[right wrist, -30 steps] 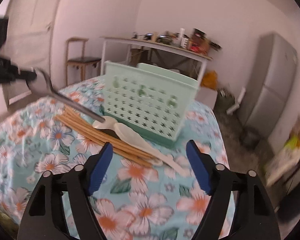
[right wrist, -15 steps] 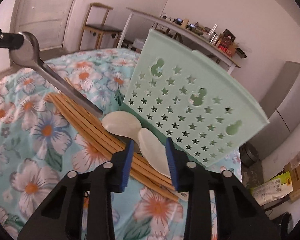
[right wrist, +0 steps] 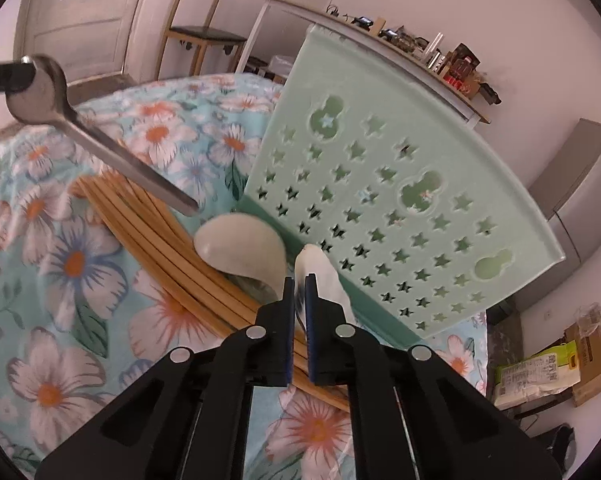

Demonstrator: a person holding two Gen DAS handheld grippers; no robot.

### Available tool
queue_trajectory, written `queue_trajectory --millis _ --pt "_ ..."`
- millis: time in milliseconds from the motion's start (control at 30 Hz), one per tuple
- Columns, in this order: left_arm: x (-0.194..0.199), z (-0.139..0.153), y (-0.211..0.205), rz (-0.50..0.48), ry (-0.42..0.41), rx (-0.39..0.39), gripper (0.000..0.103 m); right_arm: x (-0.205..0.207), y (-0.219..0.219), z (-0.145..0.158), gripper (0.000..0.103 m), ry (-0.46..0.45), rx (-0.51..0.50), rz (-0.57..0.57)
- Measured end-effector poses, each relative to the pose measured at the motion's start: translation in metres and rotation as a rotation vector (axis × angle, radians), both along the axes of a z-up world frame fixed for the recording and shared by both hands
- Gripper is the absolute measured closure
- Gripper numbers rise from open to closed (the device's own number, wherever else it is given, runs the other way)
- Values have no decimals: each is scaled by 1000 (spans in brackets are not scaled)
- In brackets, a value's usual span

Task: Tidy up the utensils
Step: 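Lift the silver spoon with the left gripper while the right gripper grasps a white ceramic spoon, then lower the silver spoon into the holder with left while right drops the white spoon in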

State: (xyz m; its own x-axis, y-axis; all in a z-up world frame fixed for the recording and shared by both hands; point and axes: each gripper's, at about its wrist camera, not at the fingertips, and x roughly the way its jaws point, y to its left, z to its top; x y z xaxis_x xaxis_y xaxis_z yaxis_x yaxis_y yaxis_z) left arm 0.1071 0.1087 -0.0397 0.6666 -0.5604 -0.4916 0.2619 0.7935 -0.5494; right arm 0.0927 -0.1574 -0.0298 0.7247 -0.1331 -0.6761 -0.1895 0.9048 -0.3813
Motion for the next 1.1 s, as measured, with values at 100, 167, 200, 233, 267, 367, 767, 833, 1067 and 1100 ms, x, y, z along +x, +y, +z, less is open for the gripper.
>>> queue_trajectory --millis 100,167,200,233,267,367,767,833,1067,1100 --pt "-4 6 0 5 -26 10 102 -9 -6 18 99 -34 42 -11" --pt "-8 12 0 6 -45 11 102 -14 -13 31 99 -58 78 -23" --pt "-10 16 1 7 -56 10 102 -17 -17 37 99 -70 96 -28" --pt "-13 22 1 11 -74 8 102 -22 -22 45 99 -89 120 -37" --pt "-14 26 1 15 -86 6 102 -25 -25 51 99 -100 136 -42" --pt "-19 47 1 25 -144 -13 102 -38 -37 69 99 -148 186 -58" --pt "-3 138 -49 26 -364 149 102 -83 -81 107 99 -285 324 -107" --pt "4 144 -67 18 -380 218 102 -87 -87 111 99 -300 341 -114" --pt "30 150 -128 -7 -401 457 102 -98 -107 120 99 -351 395 -123" --pt "33 150 -135 -18 -404 480 102 -98 -109 121 99 -356 402 -124"
